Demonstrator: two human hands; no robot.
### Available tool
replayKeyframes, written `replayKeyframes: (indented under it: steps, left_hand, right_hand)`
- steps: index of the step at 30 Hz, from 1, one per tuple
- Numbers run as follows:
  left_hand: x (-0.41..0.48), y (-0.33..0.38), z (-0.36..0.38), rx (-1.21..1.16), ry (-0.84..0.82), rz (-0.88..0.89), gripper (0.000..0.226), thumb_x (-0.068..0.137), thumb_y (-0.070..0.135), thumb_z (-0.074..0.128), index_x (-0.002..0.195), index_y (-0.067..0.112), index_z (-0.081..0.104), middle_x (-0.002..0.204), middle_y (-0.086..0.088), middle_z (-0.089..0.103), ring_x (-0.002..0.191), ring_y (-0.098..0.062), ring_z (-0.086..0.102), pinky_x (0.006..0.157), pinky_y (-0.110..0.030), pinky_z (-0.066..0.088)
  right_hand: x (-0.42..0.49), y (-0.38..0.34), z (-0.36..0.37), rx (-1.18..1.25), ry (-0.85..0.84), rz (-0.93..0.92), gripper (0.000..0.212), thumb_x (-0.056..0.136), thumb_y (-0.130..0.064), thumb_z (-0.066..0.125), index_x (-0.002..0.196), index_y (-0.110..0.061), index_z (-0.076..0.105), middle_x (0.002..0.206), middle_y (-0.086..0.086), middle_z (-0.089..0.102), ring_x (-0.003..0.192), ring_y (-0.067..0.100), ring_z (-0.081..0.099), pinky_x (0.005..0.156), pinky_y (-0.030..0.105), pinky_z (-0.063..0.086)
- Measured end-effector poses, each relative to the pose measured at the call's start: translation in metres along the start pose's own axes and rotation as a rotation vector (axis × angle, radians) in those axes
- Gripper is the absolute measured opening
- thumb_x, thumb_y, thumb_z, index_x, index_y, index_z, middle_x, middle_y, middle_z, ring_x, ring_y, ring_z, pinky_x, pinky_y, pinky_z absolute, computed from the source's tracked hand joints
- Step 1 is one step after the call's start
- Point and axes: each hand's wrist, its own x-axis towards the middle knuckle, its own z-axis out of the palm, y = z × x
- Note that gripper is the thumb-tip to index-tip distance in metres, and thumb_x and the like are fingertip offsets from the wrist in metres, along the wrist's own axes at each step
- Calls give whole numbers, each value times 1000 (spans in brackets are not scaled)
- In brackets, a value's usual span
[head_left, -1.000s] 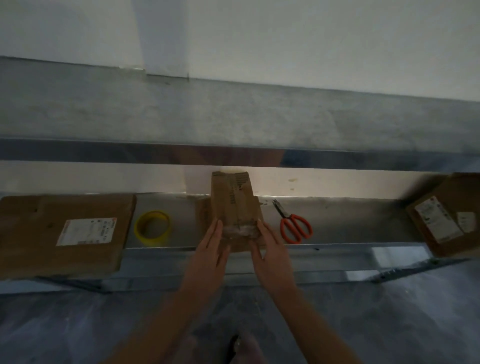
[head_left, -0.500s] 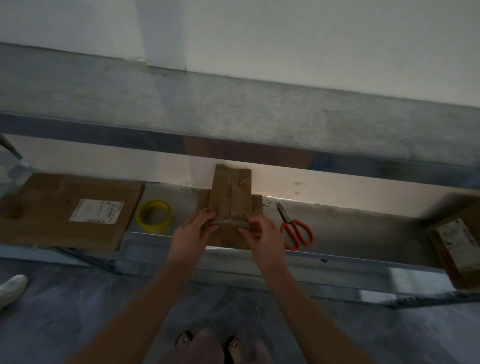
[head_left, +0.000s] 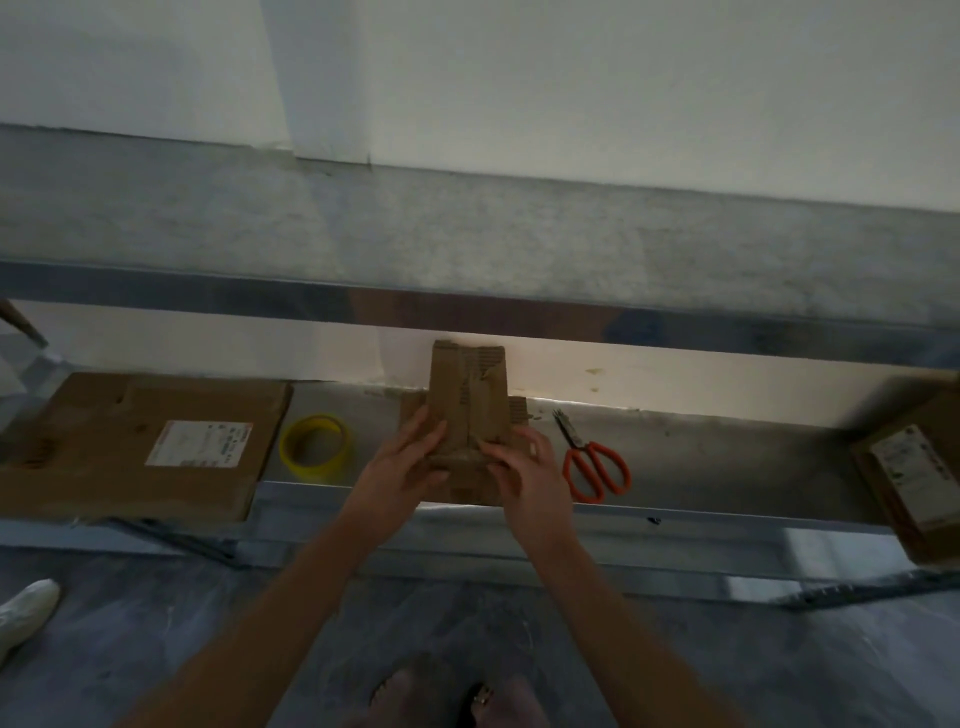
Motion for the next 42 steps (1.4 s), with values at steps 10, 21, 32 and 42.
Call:
replayKeyframes:
  steps: [10, 21, 32, 42]
  left_hand:
    - [-45, 51, 57, -297, -44, -237, 79, 91, 2, 56, 152, 20, 10, 154, -1, 24, 137, -16, 34, 108, -19, 32]
    - [102, 13, -34, -36, -305, -193, 68, 88, 7, 61, 147, 19, 30, 156, -5, 23, 140, -22, 29, 112, -41, 33]
    - [43, -40, -27, -136, -105, -150, 81, 65, 30, 87, 134, 32, 44, 118, 8, 42, 100, -8, 51, 87, -26, 48]
    - [-6, -3, 4, -533, -87, -149, 101, 62, 17, 90, 131, 55, 27, 141, 24, 25, 122, -10, 51, 78, -25, 58]
  right_hand:
    - [-41, -40, 22, 358, 452, 660, 59, 83, -20, 76, 130, -15, 43, 134, 5, 38, 121, 26, 48, 100, 48, 48]
    - [-26, -65, 23, 454, 385, 763, 73, 80, -21, 79, 136, -13, 33, 143, 8, 26, 122, 28, 45, 101, 46, 48]
    - [-43, -50, 10, 400, 369, 598, 76, 72, -15, 84, 135, -28, 44, 133, -8, 44, 120, 9, 47, 101, 33, 44]
    - [-21, -16, -10, 320, 520, 773, 81, 73, -22, 86, 136, -14, 36, 143, 13, 33, 117, 25, 45, 98, 46, 48]
